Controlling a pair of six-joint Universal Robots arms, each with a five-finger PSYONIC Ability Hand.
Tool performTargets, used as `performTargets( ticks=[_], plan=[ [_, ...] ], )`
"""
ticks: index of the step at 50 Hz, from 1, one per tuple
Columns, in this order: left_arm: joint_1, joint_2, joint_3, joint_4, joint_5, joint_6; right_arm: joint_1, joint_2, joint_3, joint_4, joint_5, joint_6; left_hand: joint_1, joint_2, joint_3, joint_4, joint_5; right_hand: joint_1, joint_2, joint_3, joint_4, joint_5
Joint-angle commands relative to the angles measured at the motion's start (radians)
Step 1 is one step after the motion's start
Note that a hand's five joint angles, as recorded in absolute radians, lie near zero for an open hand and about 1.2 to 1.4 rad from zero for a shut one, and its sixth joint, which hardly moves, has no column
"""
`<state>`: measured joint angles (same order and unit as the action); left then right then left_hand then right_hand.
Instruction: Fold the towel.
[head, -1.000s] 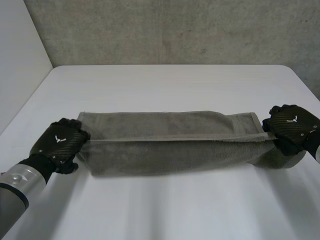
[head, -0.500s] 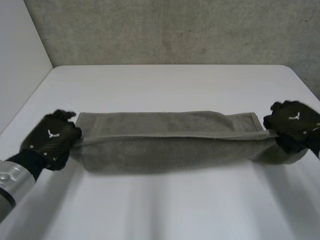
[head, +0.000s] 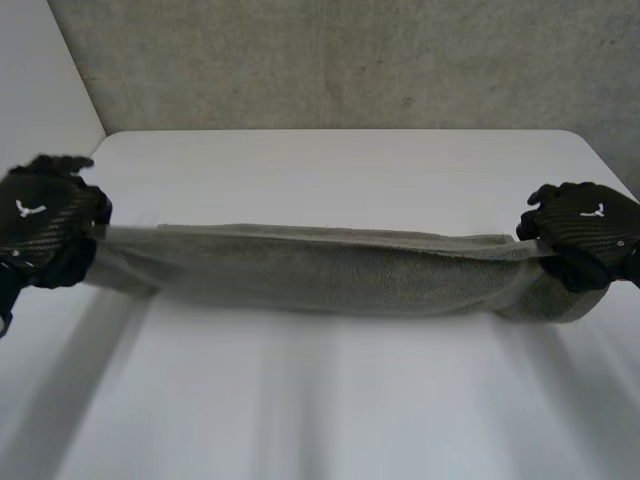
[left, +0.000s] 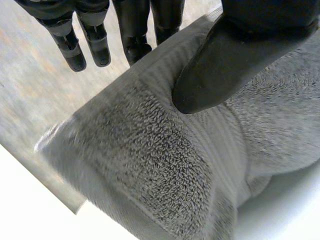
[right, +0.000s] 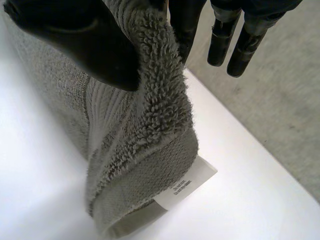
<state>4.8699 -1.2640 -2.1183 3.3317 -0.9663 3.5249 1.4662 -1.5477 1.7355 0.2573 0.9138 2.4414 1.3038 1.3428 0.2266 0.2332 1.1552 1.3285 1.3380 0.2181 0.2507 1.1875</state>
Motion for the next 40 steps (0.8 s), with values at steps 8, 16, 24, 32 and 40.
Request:
performTargets(
  ticks=[8,16,24,32,40],
  plan=[
    [-0.093,-0.464,0.179,-0.009,-0.005,0.216,0.052,0.309,-0.229,0.028,0.097,-0.085,0.092,0.054,-0.052,-0.059,0.067,0.068,0.058,-0.044,-0.076,0.034],
    [-0.148,-0.681,0.358,-0.029,-0.022,0.276,0.095,0.469,-0.366,0.028,0.139,-0.081,0.092,0.054,-0.052,-0.059,0.067,0.068,0.058,-0.044,-0.076,0.034],
    [-0.202,-0.859,0.555,-0.066,-0.069,0.278,0.175,0.615,-0.485,0.017,0.211,-0.085,0.092,0.054,-0.052,-0.059,0.067,0.068,0.058,-0.044,-0.076,0.034],
    [-0.233,-0.980,0.722,-0.066,-0.138,0.276,0.200,0.701,-0.565,-0.004,0.229,-0.082,0.092,0.054,-0.052,-0.059,0.067,0.068,0.058,-0.044,-0.076,0.034],
    [-0.243,-1.029,0.819,-0.060,-0.144,0.279,0.207,0.732,-0.614,-0.064,0.232,-0.070,0.092,0.054,-0.052,-0.059,0.067,0.068,0.058,-0.044,-0.076,0.034]
  ],
)
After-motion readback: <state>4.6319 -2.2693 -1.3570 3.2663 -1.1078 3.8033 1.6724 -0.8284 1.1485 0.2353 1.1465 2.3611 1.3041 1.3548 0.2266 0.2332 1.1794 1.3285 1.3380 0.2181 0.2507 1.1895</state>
